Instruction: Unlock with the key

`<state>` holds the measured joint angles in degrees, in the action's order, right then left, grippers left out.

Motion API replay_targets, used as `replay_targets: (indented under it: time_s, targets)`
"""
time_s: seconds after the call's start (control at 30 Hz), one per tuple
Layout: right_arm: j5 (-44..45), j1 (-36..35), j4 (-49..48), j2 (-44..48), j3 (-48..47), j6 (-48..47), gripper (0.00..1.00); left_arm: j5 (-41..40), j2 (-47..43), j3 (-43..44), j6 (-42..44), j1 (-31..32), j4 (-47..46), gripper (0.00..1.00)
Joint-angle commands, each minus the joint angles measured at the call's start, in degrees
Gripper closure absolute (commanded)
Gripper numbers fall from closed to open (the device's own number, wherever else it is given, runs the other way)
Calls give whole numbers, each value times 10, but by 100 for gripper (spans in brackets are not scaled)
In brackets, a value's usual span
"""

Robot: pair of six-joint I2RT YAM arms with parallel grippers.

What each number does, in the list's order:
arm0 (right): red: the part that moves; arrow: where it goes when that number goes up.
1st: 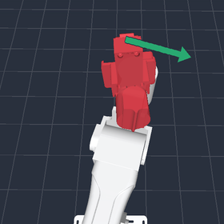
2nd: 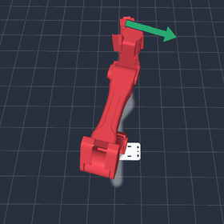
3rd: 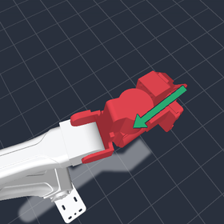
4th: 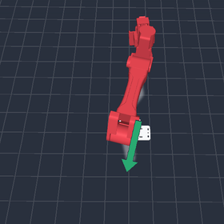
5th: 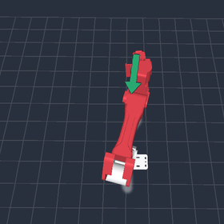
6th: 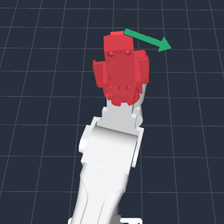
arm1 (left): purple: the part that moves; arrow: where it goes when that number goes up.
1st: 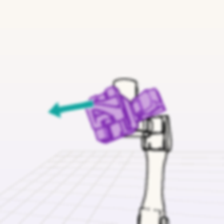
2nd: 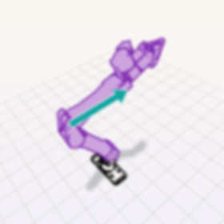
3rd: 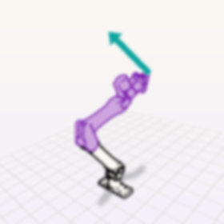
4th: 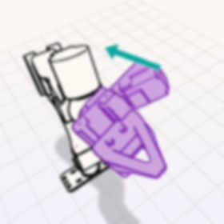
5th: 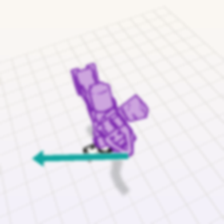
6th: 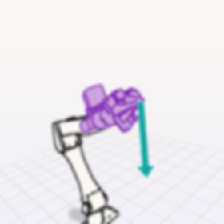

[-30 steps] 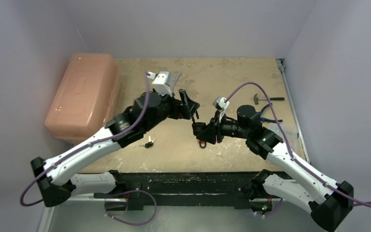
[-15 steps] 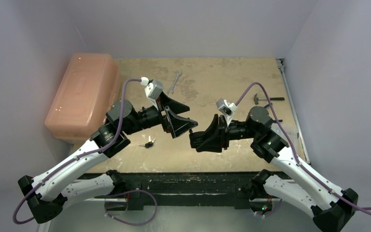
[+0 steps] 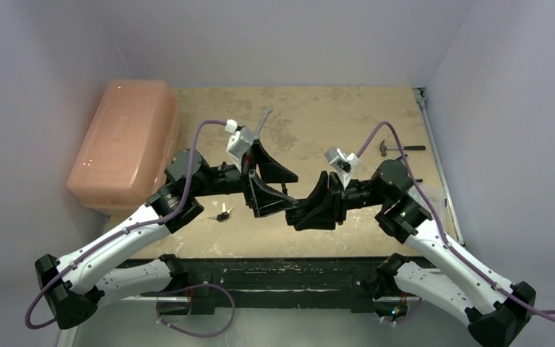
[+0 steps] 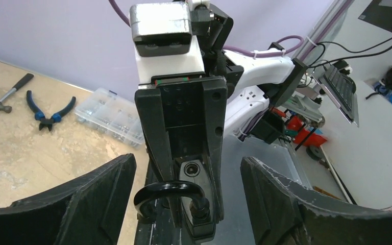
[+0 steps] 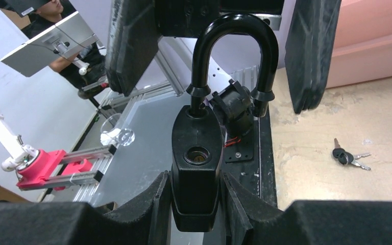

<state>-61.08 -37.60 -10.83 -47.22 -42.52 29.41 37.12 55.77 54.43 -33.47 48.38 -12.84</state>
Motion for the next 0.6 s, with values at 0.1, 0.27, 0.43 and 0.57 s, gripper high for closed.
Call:
replay_targets:
  time_s: [0.1, 0.27, 0.43, 0.57]
  targets:
    - [-3, -2, -73, 2, -45, 14, 100, 25, 10, -7, -9, -3, -32, 43]
    - [13, -2, -71, 2, -42, 10, 100, -50, 12, 8, 14, -2, 32, 61]
    - [56, -2, -29, 4, -46, -18, 100, -142, 21, 26, 21, -3, 95, 70]
    - [147, -2, 44, -5, -62, -69, 100, -219, 34, 38, 8, -3, 145, 73]
